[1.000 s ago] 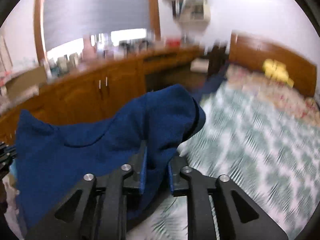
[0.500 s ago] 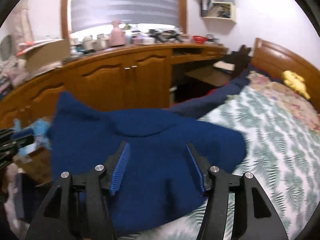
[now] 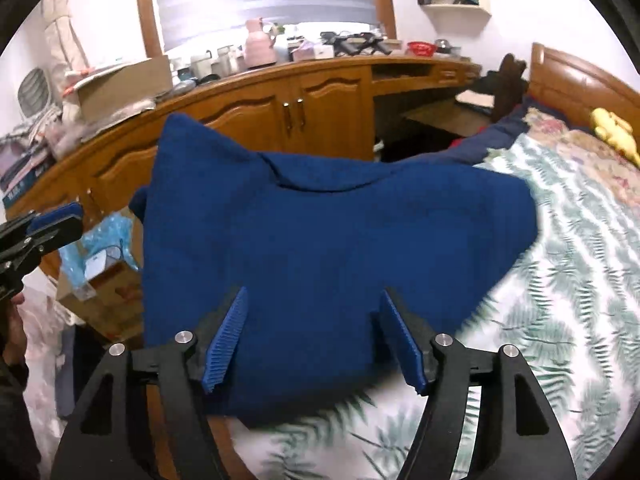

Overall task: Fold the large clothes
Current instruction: 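Lift the folded navy jacket with both grippers and carry it off the bed, then set the folded jacket down beside the bed and open both grippers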

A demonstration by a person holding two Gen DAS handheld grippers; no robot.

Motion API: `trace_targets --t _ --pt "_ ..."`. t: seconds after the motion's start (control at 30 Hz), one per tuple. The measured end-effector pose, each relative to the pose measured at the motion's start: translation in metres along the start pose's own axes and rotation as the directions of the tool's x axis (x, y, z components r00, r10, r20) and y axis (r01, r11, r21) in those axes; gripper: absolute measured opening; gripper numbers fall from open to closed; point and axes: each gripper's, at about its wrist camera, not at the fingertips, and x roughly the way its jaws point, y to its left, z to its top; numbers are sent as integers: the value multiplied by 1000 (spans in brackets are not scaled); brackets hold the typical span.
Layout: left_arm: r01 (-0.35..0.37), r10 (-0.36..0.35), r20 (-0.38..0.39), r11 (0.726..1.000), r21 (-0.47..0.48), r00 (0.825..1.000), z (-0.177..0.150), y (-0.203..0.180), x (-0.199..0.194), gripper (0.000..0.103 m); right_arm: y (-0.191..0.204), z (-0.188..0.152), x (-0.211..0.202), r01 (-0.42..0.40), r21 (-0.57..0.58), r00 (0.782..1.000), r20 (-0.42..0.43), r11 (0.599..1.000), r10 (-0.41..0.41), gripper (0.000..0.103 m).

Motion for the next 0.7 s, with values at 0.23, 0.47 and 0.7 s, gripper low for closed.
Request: trace_targets --t 0.23,0.47,0.7 --pt "99 -99 -13 995 12 995 7 -66 3 23 -22 -29 -79 81 -28 994 82 996 -78 77" --pt "141 -140 -23 989 54 990 9 -140 9 23 -50 -65 -147 147 4 979 145 989 -146 81" --pt "222 -219 -37 969 107 975 8 -205 12 23 -82 -100 -190 219 65 960 163 974 -226 85"
